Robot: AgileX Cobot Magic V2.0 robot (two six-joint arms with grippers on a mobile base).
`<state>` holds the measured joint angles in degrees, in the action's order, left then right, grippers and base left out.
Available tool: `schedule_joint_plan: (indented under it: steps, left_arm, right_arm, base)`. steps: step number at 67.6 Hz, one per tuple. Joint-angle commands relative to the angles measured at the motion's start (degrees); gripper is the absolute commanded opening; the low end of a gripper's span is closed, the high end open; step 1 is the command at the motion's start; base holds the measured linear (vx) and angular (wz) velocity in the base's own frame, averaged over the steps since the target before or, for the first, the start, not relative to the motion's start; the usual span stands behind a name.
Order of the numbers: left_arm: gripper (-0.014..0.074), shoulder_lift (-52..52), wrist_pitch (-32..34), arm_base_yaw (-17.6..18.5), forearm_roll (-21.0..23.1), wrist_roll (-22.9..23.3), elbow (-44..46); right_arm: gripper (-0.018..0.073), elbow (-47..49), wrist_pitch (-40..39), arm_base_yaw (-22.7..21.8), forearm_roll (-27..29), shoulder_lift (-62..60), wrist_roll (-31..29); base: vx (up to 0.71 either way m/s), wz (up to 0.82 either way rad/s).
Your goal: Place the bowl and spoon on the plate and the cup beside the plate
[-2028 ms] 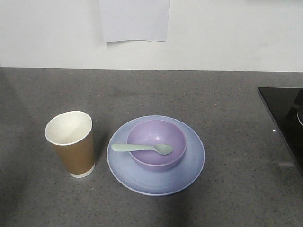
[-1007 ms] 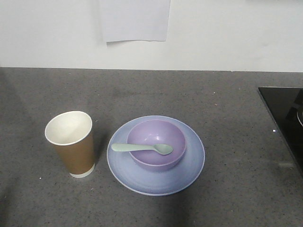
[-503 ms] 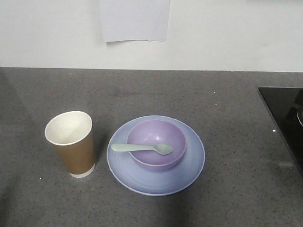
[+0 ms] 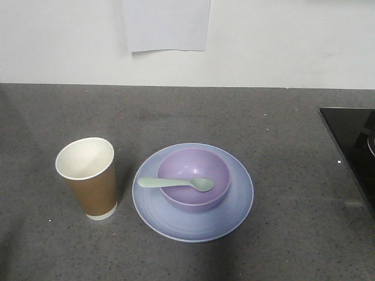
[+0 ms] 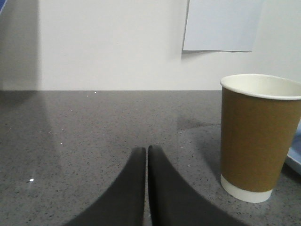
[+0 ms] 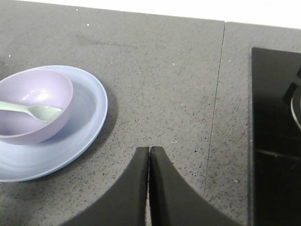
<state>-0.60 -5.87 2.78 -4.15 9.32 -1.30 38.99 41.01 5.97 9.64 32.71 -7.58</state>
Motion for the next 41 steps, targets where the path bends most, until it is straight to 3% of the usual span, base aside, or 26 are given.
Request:
schedule_joint_plan:
  steps: [1,2,9,28,41]
  left_arm:
    - [-0.0006,-0.82,4.73,-0.04,0.51,0.3,1.0]
    - [-0.0006,-0.82,4.73,-0.04,0.51,0.3,1.0]
    - [-0.0006,-0.82,4.73,-0.04,0.51,0.3,1.0]
    - [-0.0006,-0.82,4.73,-0.04,0.51,0.3,1.0]
    - [-0.0006,-0.82,4.73,-0.04,0.51,0.3,1.0]
  right_arm:
    - [-0.001,1.45,-4.42,-0.37,-1.69,-1.6,-0.3]
    - [-0.001,1.4,-4.42,-0.48,-4.37,-4.23,0.41]
    - [-0.001,-1.46,-8.11,-0.48,-5.27,-7.14,1.23]
    - [-0.001,-21.03,-30.52,-0.48,-6.23,-17.75,4.23]
    - [-0.001,-30.34,-36.75,-0.56,-6.23,-24.88,5.77]
  base:
    - [0.0,0.0]
    - [0.0,0.0]
    - [0.0,0.0]
    - [0.0,0.0]
    - [0.0,0.0]
